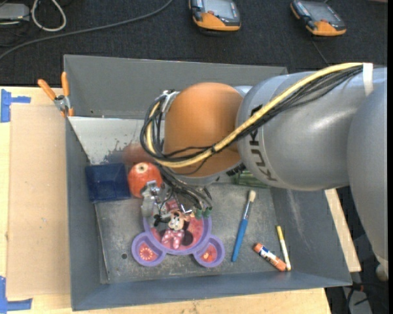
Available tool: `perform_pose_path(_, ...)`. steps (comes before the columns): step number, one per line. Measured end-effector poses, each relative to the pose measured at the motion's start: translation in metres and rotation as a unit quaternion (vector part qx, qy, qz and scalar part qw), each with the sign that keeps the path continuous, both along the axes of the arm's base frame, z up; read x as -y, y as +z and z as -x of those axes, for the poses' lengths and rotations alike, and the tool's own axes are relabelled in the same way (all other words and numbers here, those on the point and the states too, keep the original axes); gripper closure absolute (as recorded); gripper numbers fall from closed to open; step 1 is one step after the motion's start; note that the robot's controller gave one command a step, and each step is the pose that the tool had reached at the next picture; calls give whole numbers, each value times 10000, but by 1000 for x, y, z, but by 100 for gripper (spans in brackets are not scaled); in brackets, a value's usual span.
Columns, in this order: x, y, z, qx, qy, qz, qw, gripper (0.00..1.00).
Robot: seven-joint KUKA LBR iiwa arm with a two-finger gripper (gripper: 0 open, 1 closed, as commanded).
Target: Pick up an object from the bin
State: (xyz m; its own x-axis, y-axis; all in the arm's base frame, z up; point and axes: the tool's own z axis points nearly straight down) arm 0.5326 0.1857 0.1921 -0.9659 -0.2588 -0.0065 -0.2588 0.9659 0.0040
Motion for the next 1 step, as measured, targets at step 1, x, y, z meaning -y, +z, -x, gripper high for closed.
perform_pose_path(1,-5,-35,13,-43,586,18,9983,100)
